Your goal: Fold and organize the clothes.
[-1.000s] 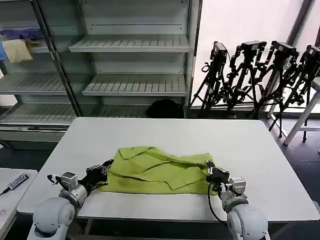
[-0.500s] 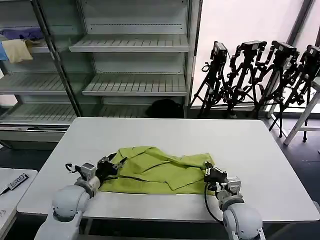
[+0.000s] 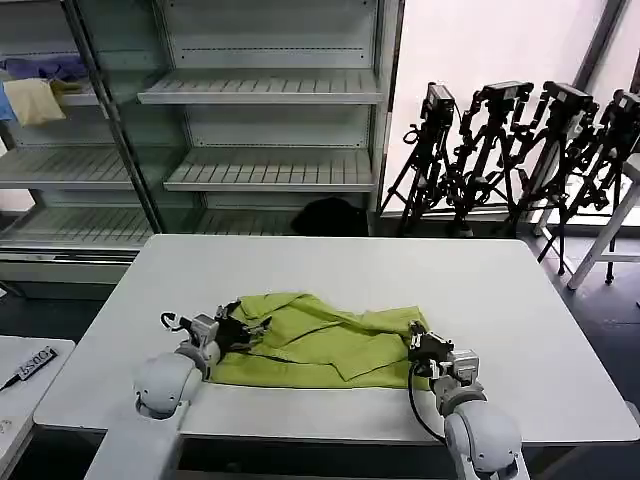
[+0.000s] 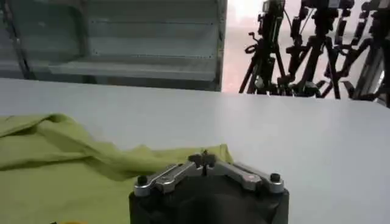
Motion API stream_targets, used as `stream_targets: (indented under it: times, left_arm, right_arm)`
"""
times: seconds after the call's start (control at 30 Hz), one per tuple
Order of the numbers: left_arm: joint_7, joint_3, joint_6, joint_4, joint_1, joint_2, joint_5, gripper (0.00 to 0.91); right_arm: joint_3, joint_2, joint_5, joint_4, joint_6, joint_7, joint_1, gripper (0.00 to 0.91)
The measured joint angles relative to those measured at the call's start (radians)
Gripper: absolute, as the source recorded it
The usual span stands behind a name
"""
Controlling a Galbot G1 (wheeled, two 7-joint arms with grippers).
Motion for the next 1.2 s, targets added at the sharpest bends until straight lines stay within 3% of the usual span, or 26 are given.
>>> stream_targets:
  times: [0.77,1.2]
  left_arm:
    - [0.006,0.0,0.001,0.033,-0.031,0.006,-0.017,0.0]
    - [0.015,-0.051,0.0,-0.063,0.017,0.055,-0.035,0.0]
  right_arm:
    - [-0.003,0.002,-0.011,-0.006,0.0,-0.002,0.006,0.0]
    - [0.001,-0.007,-0.003,0.014,0.001,-0.006,0.025,0.0]
